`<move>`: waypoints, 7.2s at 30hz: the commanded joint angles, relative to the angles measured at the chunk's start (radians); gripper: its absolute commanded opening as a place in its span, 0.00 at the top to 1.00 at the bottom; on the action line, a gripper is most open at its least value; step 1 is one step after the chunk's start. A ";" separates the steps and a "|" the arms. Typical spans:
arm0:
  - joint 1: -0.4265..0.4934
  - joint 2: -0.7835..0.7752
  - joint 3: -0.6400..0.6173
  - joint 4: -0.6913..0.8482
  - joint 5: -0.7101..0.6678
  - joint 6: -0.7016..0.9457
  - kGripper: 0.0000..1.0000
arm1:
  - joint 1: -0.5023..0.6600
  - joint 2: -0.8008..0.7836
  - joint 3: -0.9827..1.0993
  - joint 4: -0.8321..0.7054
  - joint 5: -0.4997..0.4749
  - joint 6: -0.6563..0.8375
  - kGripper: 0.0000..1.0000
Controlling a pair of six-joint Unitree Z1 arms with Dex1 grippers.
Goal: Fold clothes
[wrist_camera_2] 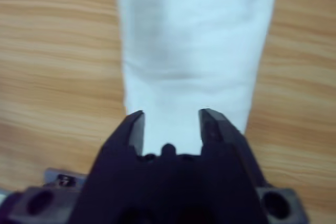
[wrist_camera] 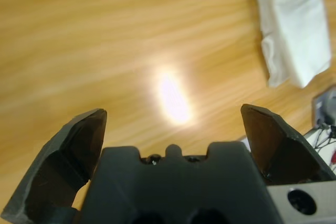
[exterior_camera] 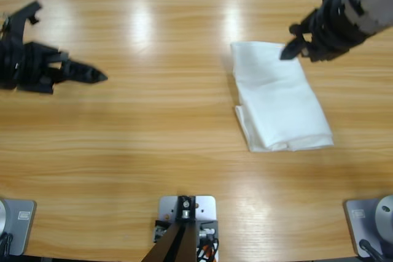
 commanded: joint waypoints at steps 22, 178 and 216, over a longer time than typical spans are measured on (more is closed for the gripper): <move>-0.055 -0.017 0.148 0.034 -0.056 0.016 0.00 | -0.148 0.206 0.156 -0.133 0.192 1.018 0.00; -0.029 0.498 -0.025 -0.135 -0.084 -0.104 1.00 | 0.009 0.444 0.053 -0.524 0.483 0.119 1.00; -0.022 0.472 -0.317 -0.146 -0.101 -0.124 1.00 | 0.054 0.311 0.052 -0.402 0.274 -0.017 1.00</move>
